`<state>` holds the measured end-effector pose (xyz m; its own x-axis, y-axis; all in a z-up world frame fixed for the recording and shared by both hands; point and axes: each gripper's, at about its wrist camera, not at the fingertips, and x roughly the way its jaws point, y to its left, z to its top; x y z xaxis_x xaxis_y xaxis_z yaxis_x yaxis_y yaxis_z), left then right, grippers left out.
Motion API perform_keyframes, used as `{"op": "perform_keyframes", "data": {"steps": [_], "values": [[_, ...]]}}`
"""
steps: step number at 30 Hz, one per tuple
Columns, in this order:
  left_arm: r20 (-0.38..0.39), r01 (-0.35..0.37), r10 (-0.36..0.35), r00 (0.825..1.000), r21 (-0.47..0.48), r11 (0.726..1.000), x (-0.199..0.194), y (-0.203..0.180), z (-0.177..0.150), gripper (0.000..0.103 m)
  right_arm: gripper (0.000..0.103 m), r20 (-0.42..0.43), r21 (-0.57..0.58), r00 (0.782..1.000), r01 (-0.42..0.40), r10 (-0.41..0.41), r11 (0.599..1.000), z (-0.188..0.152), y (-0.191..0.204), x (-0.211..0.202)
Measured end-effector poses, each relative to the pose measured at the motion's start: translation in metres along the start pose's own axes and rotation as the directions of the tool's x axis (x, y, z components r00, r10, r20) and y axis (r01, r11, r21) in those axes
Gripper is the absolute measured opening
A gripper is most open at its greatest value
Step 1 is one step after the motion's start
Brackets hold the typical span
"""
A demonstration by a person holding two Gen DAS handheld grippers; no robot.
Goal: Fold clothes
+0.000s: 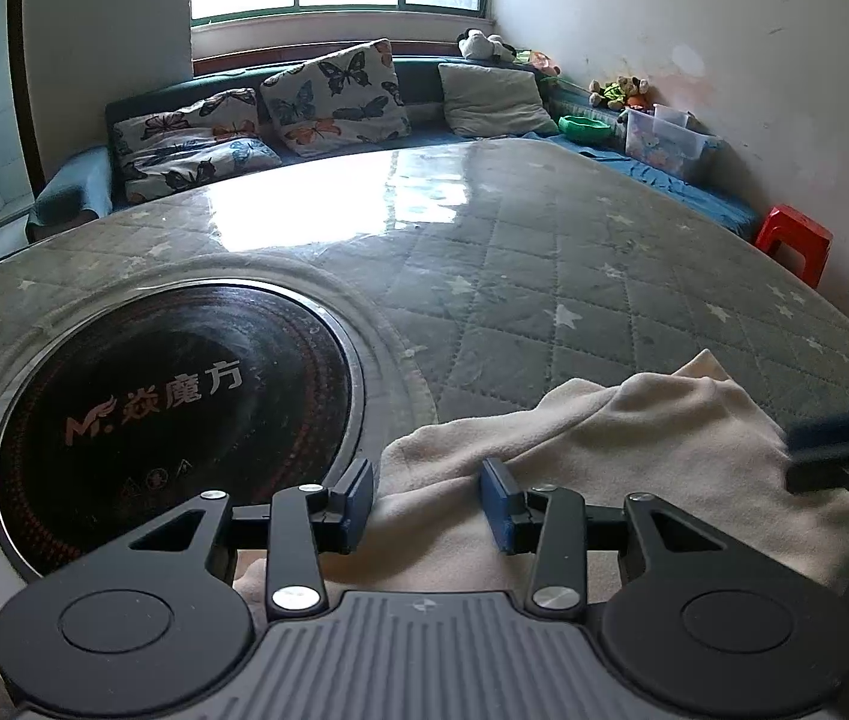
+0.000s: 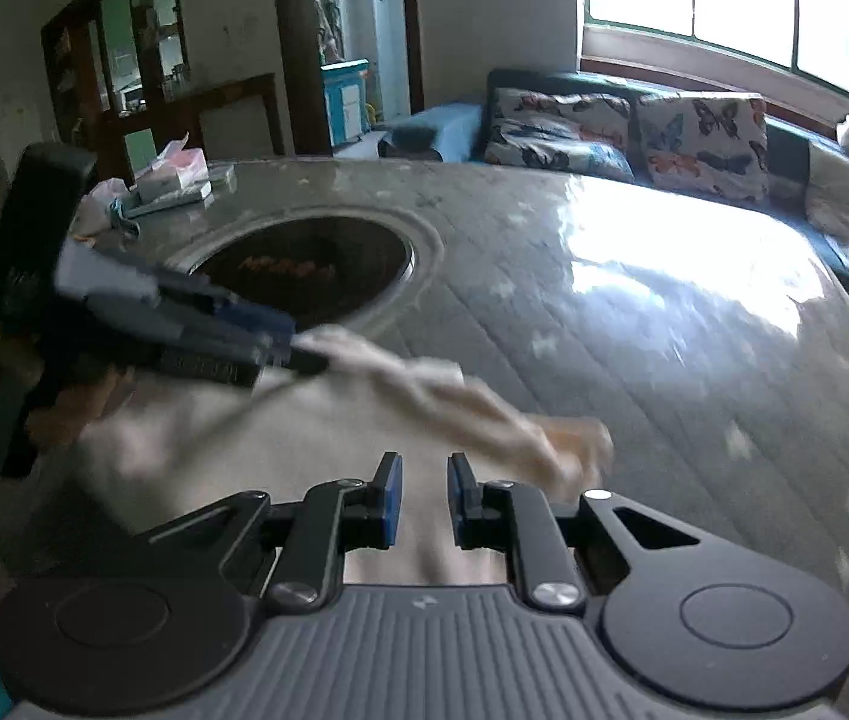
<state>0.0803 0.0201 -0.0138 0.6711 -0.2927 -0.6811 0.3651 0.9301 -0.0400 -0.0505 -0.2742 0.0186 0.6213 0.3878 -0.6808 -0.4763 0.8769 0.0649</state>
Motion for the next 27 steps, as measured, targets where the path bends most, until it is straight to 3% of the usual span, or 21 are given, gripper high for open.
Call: {"op": "perform_keyframes", "data": {"steps": [5,13,15,19,21,27], "values": [[0.011,-0.014,0.014,1.0,0.001,1.0,-0.01,0.0,0.001,0.045,0.014,-0.045,0.052,0.998,0.037,-0.035,0.998,-0.027,-0.009,-0.007],[0.07,-0.042,0.044,0.997,-0.038,0.998,-0.056,0.005,-0.011,0.085,0.015,-0.003,0.04,0.999,0.042,-0.042,0.998,-0.024,-0.005,-0.01],[0.067,-0.055,0.059,0.996,-0.049,0.997,-0.062,0.006,-0.015,0.096,0.022,0.003,0.036,0.999,0.04,-0.04,0.999,-0.023,-0.001,-0.007],[0.067,-0.073,0.079,0.995,-0.092,0.993,-0.074,0.012,-0.024,0.103,0.035,0.017,0.033,0.999,0.029,-0.03,0.999,-0.02,0.007,-0.003],[0.073,-0.08,0.089,0.993,-0.115,0.99,-0.078,0.015,-0.026,0.103,0.05,0.024,0.028,0.999,0.022,-0.023,0.999,-0.019,0.011,-0.003],[0.084,-0.088,0.103,0.991,-0.174,0.981,-0.091,0.023,-0.039,0.103,0.061,0.047,0.0,0.999,0.003,-0.003,1.0,-0.013,0.027,-0.006]]}}
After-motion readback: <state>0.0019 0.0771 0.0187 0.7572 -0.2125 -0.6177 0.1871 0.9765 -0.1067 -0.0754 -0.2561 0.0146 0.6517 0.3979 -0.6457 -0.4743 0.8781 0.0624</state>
